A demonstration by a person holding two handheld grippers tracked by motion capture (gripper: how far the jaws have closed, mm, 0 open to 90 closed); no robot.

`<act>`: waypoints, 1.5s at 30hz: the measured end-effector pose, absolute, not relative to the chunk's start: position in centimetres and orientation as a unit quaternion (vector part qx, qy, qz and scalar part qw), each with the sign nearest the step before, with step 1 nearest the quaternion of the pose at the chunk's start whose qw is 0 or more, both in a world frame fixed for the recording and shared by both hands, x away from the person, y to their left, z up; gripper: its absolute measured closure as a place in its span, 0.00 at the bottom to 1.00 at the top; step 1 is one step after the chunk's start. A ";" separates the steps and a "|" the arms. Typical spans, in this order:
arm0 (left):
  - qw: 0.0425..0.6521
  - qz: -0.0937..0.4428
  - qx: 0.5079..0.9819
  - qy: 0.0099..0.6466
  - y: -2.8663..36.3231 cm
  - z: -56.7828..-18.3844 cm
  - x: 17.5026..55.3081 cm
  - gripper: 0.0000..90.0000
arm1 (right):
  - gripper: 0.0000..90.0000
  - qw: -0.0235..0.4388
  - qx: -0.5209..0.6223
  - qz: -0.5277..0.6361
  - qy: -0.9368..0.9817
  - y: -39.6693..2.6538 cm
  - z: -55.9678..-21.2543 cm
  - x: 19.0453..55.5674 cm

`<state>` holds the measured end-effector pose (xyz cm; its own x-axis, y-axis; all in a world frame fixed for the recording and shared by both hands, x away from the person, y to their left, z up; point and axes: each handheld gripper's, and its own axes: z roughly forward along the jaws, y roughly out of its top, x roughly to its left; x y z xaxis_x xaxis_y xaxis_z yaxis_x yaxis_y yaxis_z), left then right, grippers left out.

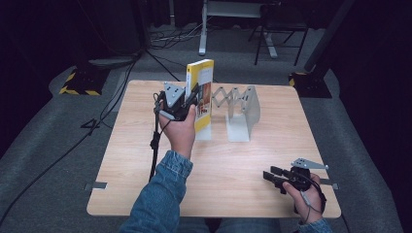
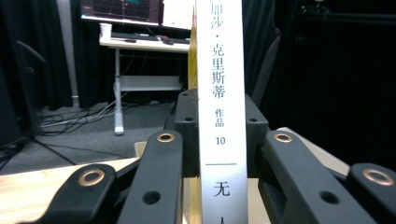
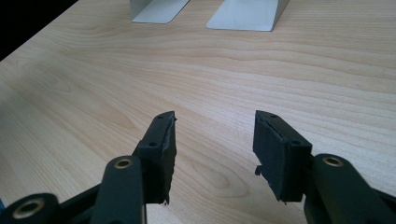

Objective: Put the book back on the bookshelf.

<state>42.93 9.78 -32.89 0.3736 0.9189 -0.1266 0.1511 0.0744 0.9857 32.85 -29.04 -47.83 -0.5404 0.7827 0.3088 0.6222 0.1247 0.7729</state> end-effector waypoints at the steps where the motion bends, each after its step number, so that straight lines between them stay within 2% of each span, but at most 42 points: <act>1: 0.574 0.337 0.593 0.452 9.9 -33.0 42.9 0.84 | 0.56 0.087 0.470 0.465 0.745 -29.0 -47.8 32.9; 13: 0.562 0.321 0.597 0.474 8.6 -35.0 45.4 0.84 | 0.56 0.083 0.470 0.465 0.746 -28.9 -47.9 32.9; 26: 0.559 0.338 0.594 0.471 7.9 -37.1 47.6 0.84 | 0.55 0.080 0.472 0.462 0.746 -29.3 -48.7 33.0; 38: 0.555 0.337 0.601 0.466 8.3 -39.9 46.3 0.84 | 0.55 0.074 0.465 0.463 0.751 -28.7 -48.8 33.1; 45: 0.540 0.336 0.619 0.461 8.4 -39.9 44.4 0.83 | 0.55 0.074 0.460 0.465 0.753 -28.3 -48.6 33.0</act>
